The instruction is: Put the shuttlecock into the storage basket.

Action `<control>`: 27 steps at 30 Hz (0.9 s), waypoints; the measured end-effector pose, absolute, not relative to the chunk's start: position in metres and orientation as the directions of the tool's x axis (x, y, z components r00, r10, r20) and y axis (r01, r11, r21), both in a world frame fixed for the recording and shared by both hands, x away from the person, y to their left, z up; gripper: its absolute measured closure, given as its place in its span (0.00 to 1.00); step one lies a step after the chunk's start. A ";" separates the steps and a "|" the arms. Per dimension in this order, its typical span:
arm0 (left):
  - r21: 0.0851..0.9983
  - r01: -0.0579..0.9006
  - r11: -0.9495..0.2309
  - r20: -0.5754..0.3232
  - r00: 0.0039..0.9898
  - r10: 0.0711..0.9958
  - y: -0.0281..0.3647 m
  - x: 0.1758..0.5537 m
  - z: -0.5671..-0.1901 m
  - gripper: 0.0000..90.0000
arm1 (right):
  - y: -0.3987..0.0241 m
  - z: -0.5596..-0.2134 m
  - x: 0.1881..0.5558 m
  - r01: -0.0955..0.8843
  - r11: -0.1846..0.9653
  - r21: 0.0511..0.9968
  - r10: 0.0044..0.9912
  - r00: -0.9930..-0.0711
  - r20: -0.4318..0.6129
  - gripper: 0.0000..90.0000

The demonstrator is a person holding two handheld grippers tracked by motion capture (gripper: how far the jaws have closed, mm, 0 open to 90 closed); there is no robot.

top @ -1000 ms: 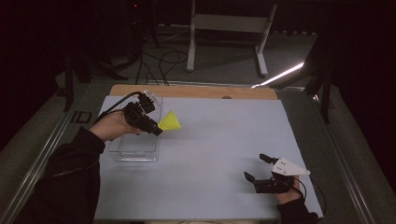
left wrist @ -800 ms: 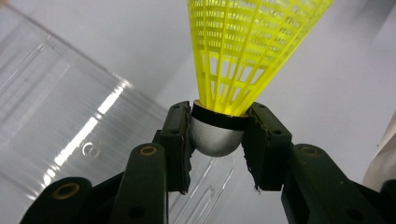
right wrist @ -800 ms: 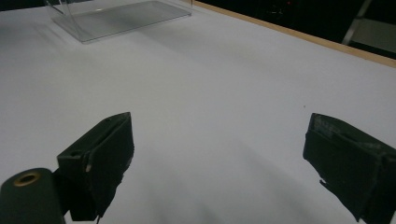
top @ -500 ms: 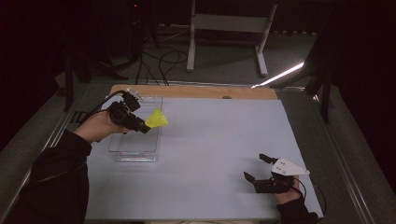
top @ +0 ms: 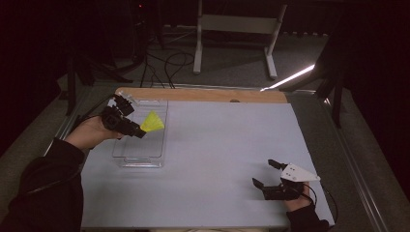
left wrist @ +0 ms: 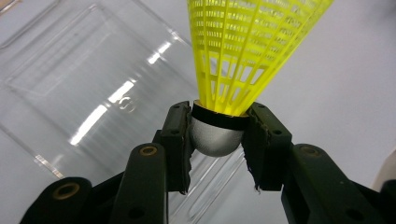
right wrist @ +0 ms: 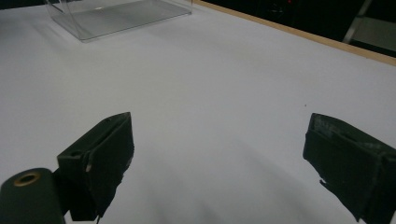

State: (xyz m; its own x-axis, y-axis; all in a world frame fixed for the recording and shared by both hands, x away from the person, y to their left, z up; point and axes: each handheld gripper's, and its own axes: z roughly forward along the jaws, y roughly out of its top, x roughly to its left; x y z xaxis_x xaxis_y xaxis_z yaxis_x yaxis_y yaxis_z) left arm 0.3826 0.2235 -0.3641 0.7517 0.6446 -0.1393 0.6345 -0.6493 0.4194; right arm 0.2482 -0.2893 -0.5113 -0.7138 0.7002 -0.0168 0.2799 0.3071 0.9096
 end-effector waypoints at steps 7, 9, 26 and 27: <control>0.431 0.646 -0.630 -0.126 0.734 0.667 0.236 0.378 -0.366 0.71 | -0.289 -0.511 0.248 0.282 0.308 0.909 0.701 -0.713 -0.016 0.10; 0.432 0.652 -0.623 -0.133 0.729 0.671 0.239 0.378 -0.366 0.71 | -0.289 -0.511 0.248 0.280 0.310 0.909 0.699 -0.714 -0.019 0.10; 0.456 0.690 -0.563 -0.116 0.673 0.731 0.265 0.368 -0.391 0.71 | -0.288 -0.512 0.248 0.287 0.310 0.906 0.700 -0.714 -0.014 0.10; 0.456 0.690 -0.563 -0.116 0.673 0.731 0.265 0.368 -0.391 0.71 | -0.288 -0.512 0.248 0.287 0.311 0.906 0.699 -0.715 -0.013 0.10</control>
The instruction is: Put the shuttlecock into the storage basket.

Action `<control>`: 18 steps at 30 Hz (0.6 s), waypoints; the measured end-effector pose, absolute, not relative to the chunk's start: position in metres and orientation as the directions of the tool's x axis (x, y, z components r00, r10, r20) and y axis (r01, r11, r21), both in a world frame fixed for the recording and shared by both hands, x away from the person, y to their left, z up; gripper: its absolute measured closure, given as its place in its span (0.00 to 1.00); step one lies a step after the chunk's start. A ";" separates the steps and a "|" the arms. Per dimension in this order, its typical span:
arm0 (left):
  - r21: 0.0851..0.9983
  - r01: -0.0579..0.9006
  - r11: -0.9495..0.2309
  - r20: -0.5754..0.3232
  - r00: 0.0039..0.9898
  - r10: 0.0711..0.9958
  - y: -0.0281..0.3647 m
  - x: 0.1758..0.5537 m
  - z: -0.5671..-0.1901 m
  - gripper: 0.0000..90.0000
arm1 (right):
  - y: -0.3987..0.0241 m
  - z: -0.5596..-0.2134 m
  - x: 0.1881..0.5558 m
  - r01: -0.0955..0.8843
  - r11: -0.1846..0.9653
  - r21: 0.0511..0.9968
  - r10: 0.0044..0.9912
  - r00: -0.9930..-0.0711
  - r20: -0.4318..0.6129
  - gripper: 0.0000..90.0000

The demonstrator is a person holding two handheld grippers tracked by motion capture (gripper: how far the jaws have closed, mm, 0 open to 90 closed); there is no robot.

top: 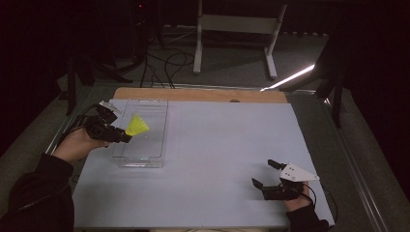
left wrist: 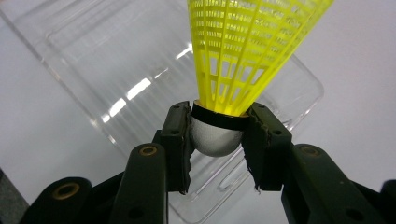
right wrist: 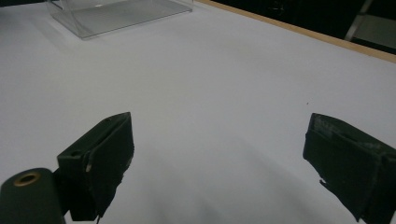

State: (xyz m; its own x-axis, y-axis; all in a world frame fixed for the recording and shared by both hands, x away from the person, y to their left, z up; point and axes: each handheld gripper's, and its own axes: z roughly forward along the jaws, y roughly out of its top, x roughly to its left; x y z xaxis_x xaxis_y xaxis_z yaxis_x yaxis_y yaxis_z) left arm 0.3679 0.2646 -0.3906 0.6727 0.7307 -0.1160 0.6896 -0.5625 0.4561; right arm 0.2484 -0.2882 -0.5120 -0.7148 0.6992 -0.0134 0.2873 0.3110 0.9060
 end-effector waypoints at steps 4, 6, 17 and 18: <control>0.457 0.703 -0.544 -0.116 0.654 0.748 0.272 0.365 -0.396 0.71 | -0.288 -0.512 0.249 0.288 0.313 0.905 0.699 -0.715 -0.014 0.10; 0.448 0.715 -0.537 -0.119 0.643 0.756 0.274 0.364 -0.398 0.71 | -0.288 -0.513 0.249 0.288 0.316 0.904 0.696 -0.718 -0.015 0.10; 0.415 0.772 -0.481 -0.085 0.560 0.824 0.275 0.355 -0.407 0.71 | -0.288 -0.513 0.249 0.289 0.316 0.903 0.694 -0.719 -0.013 0.10; 0.415 0.772 -0.481 -0.085 0.560 0.824 0.275 0.355 -0.407 0.71 | -0.288 -0.513 0.249 0.289 0.316 0.903 0.694 -0.719 -0.013 0.10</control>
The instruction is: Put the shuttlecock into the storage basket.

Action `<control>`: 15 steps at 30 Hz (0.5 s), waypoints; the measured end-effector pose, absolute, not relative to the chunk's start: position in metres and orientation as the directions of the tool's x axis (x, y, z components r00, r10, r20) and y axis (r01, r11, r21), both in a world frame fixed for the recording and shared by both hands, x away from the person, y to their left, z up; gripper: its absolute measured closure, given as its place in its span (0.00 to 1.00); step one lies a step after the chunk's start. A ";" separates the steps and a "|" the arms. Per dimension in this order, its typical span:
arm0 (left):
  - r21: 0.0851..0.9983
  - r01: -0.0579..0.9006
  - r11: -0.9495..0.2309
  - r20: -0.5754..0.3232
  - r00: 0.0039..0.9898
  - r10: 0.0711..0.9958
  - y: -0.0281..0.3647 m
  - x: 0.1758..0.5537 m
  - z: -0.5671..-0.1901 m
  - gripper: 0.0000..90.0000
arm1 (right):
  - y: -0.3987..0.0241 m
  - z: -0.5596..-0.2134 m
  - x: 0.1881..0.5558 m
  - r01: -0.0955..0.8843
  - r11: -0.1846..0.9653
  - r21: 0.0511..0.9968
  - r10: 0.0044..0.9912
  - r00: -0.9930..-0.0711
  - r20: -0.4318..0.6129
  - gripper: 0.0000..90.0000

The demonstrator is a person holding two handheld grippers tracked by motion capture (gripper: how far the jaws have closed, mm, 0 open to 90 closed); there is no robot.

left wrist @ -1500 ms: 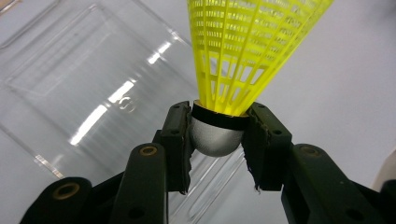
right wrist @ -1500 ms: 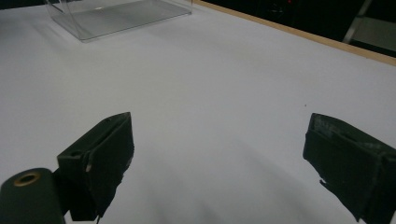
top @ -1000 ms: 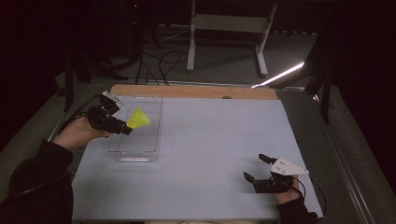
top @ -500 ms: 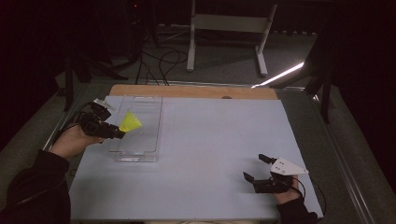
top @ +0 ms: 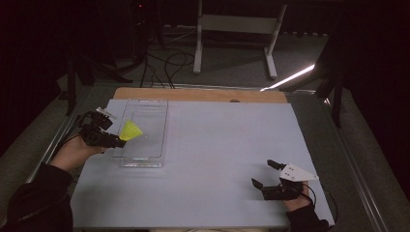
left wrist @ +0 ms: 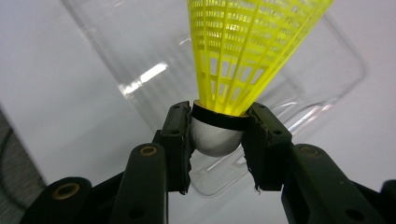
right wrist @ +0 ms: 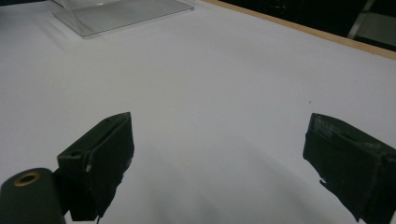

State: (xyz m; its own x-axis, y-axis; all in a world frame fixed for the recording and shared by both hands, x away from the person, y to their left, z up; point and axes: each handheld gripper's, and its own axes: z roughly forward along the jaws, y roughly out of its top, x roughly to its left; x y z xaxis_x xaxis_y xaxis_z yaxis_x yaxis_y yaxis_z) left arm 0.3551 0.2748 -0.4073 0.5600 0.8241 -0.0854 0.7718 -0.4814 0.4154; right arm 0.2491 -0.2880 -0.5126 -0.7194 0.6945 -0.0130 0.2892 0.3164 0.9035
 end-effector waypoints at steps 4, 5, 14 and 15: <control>0.408 0.782 -0.471 -0.079 0.545 0.835 0.274 0.352 -0.412 0.71 | -0.288 -0.513 0.249 0.288 0.317 0.904 0.694 -0.720 -0.014 0.11; 0.406 0.788 -0.463 -0.087 0.538 0.838 0.274 0.352 -0.415 0.71 | -0.288 -0.513 0.249 0.288 0.317 0.904 0.695 -0.719 -0.015 0.11; 0.396 0.795 -0.460 -0.073 0.527 0.847 0.271 0.350 -0.424 0.71 | -0.289 -0.512 0.249 0.287 0.318 0.904 0.702 -0.711 -0.021 0.11; 0.390 0.796 -0.463 -0.057 0.523 0.850 0.269 0.349 -0.426 0.71 | -0.288 -0.512 0.249 0.286 0.318 0.904 0.702 -0.712 -0.022 0.11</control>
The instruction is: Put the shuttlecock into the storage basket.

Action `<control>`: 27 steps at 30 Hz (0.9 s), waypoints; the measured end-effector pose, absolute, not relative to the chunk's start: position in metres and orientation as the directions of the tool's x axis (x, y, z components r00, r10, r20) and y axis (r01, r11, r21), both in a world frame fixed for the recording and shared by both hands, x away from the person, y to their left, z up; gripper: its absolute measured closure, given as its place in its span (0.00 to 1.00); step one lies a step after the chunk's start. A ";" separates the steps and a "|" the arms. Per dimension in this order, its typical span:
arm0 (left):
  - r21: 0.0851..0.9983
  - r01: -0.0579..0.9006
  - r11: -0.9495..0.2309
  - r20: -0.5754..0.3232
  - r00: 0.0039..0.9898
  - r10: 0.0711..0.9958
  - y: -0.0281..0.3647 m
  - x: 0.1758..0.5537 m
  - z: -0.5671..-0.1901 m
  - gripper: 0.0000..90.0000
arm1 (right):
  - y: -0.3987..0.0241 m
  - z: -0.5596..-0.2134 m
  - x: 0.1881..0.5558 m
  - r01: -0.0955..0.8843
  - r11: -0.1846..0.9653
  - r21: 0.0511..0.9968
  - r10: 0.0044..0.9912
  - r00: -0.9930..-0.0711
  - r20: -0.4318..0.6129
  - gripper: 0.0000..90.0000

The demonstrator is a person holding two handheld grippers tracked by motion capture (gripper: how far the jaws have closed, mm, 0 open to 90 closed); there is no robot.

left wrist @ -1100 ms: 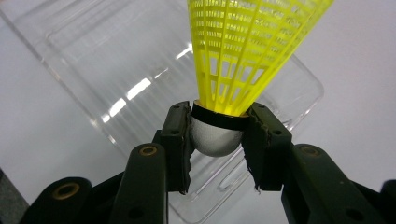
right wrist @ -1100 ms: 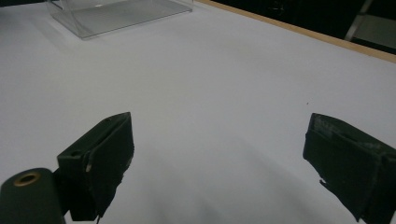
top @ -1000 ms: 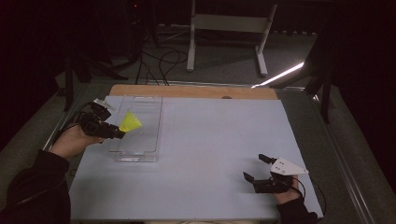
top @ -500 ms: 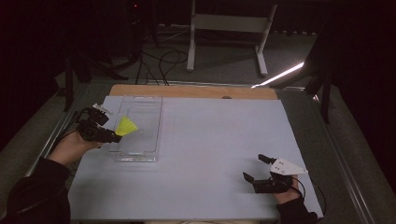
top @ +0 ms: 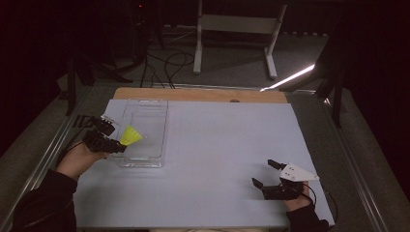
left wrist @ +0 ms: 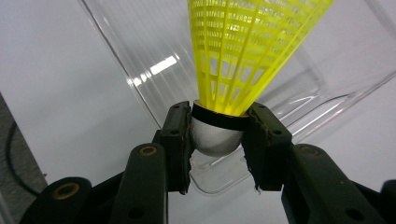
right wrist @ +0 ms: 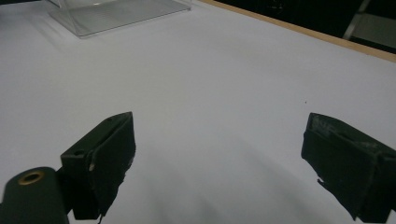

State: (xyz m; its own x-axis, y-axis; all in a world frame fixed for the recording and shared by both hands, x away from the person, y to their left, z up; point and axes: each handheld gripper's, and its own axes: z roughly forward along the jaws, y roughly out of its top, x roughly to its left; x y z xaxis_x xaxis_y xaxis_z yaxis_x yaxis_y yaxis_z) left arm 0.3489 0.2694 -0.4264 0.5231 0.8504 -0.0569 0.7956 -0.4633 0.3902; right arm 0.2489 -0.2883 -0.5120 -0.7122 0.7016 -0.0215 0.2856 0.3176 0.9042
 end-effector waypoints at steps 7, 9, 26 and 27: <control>0.391 0.802 -0.451 -0.076 0.516 0.853 0.270 0.350 -0.432 0.71 | -0.289 -0.512 0.249 0.289 0.318 0.903 0.703 -0.711 -0.020 0.11; 0.393 0.804 -0.447 -0.082 0.514 0.854 0.270 0.351 -0.432 0.71 | -0.288 -0.512 0.249 0.287 0.317 0.904 0.702 -0.712 -0.020 0.11; 0.355 0.834 -0.424 -0.100 0.484 0.869 0.264 0.359 -0.432 0.60 | -0.289 -0.512 0.249 0.293 0.316 0.903 0.705 -0.709 -0.016 0.11; 0.358 0.833 -0.421 -0.100 0.482 0.870 0.263 0.359 -0.430 0.57 | -0.289 -0.512 0.249 0.290 0.316 0.903 0.704 -0.710 -0.018 0.11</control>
State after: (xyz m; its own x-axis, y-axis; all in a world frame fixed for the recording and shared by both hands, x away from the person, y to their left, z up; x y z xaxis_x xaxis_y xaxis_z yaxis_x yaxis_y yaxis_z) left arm 0.3593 0.2632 -0.4304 0.4823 0.8703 -0.1000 0.8334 -0.4207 0.3584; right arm 0.2491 -0.2888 -0.5122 -0.7099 0.7040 -0.0184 0.2903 0.3164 0.9031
